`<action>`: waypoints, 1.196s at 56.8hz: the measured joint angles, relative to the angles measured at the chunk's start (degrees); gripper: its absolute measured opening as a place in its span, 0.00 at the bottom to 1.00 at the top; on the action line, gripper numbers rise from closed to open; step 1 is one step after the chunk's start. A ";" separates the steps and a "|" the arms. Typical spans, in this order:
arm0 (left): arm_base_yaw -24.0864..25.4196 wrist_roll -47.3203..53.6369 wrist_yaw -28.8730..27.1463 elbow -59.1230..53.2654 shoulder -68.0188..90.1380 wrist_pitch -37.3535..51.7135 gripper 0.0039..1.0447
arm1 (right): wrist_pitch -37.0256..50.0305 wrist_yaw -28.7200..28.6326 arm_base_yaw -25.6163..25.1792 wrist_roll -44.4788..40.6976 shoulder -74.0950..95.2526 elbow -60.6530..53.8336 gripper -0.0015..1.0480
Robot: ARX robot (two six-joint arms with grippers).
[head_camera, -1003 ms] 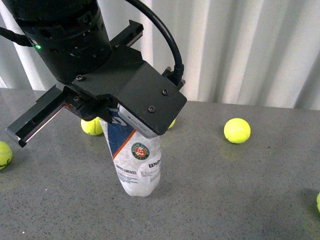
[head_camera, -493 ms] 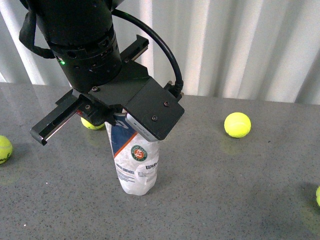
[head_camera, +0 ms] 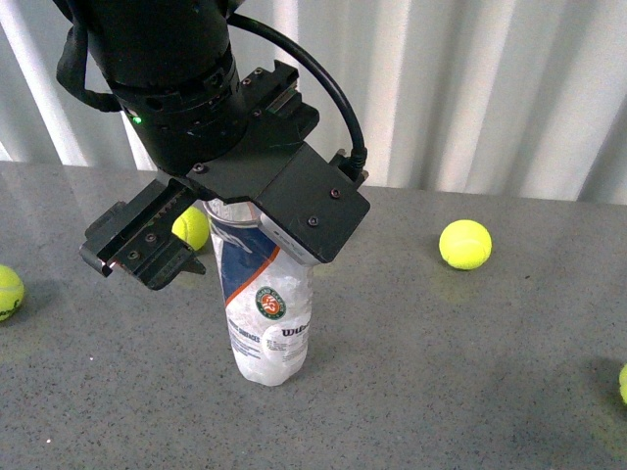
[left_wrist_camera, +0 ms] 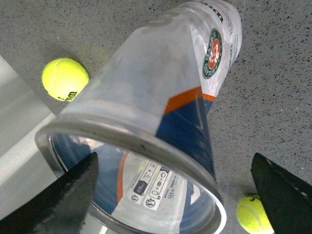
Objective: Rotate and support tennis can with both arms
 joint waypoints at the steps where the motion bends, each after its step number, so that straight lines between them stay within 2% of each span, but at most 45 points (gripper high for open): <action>1: 0.02 0.00 0.02 0.00 -0.11 -0.07 0.94 | 0.00 0.00 0.00 0.00 0.00 0.00 0.93; 10: 0.13 -1.14 2.54 0.00 -2.56 -1.05 0.94 | 0.00 0.02 0.00 0.00 0.00 0.00 0.93; 19: 0.13 -4.72 10.47 -0.07 -8.74 0.66 0.94 | 0.00 0.00 0.00 0.00 0.00 0.00 0.93; 24: 0.66 -6.67 15.21 -1.73 -14.12 6.12 0.94 | 0.00 0.00 0.00 0.00 0.00 0.00 0.93; 28: 2.40 -13.77 24.30 -5.57 -21.51 18.12 0.94 | 0.00 0.00 0.00 0.00 0.00 0.00 0.93; 29: 2.75 -14.40 24.94 -5.88 -22.40 19.10 0.94 | 0.00 0.00 0.00 0.00 0.00 0.00 0.93; 33: 6.62 -26.88 30.75 -11.69 -29.27 36.59 0.94 | 0.00 0.00 0.00 0.00 0.00 0.00 0.93; 37: 10.91 -39.41 27.98 -17.11 -33.92 49.57 0.94 | 0.00 0.02 0.00 0.00 0.00 0.00 0.93; 40: 16.11 -53.92 26.75 -22.73 -37.92 58.40 0.94 | 0.00 0.00 0.00 0.00 0.00 0.00 0.93; 48: 29.62 -82.05 29.42 -37.35 -42.71 67.80 0.94 | 0.00 -0.02 0.00 -0.02 0.00 0.00 0.93; 51: 34.05 -89.07 30.27 -42.03 -42.40 70.10 0.94 | 0.00 -0.02 0.00 0.00 0.00 0.00 0.93; 54: 38.21 -94.51 31.76 -45.94 -41.31 71.58 0.94 | 0.00 0.00 0.00 0.00 0.00 0.00 0.93; 56: 40.17 -95.95 30.38 -47.89 -40.92 71.45 0.90 | 0.00 0.00 0.00 0.00 0.00 0.00 0.93; 61: 44.11 -98.42 29.14 -55.25 -40.37 76.63 0.74 | 0.00 0.00 0.00 0.00 0.00 0.00 0.93; 65: 44.74 -99.25 28.70 -61.09 -40.85 82.27 0.62 | 0.00 0.00 0.00 0.00 0.00 0.00 0.93; 68: 43.91 -99.49 27.78 -64.39 -42.23 83.10 0.54 | 0.00 -0.04 0.00 0.00 0.00 0.00 0.93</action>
